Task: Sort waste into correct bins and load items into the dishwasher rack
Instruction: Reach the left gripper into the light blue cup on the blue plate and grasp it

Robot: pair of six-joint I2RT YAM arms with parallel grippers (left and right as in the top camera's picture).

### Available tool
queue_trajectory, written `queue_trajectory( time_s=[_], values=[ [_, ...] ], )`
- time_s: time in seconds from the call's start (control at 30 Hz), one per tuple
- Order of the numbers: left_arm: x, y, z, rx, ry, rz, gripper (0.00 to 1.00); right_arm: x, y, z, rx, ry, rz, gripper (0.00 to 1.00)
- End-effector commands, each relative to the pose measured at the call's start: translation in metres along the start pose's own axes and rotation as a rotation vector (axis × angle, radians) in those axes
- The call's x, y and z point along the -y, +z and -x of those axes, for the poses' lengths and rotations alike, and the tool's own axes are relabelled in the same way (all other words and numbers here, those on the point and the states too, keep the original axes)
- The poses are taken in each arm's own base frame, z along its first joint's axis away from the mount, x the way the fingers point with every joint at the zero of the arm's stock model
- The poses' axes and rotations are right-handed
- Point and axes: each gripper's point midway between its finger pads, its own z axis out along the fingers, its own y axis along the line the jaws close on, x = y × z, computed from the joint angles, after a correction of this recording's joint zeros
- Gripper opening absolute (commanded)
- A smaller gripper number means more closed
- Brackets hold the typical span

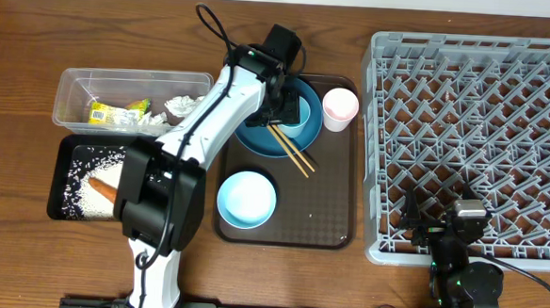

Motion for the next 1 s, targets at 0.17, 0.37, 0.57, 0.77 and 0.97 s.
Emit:
queue_trajectory(
  time_s=[0.17, 0.37, 0.57, 0.77, 0.97],
  values=[
    [-0.010, 0.016, 0.002, 0.006, 0.004, 0.063, 0.58, -0.001, 0.000, -0.001, -0.005, -0.018, 0.007, 0.99],
    [-0.010, 0.016, 0.002, 0.004, 0.004, 0.063, 0.38, -0.001, 0.000, -0.001, -0.005, -0.018, 0.007, 0.99],
    [-0.010, 0.017, -0.001, -0.003, -0.001, 0.066, 0.30, -0.001, 0.000, -0.001, -0.005, -0.018, 0.007, 0.99],
    [-0.010, 0.021, -0.002, -0.001, 0.001, 0.065, 0.25, -0.001, 0.000, -0.001, -0.005, -0.018, 0.007, 0.99],
    [-0.009, 0.024, 0.000, 0.011, 0.002, 0.059, 0.12, -0.001, 0.000, -0.001, -0.005, -0.018, 0.007, 0.99]
  ],
)
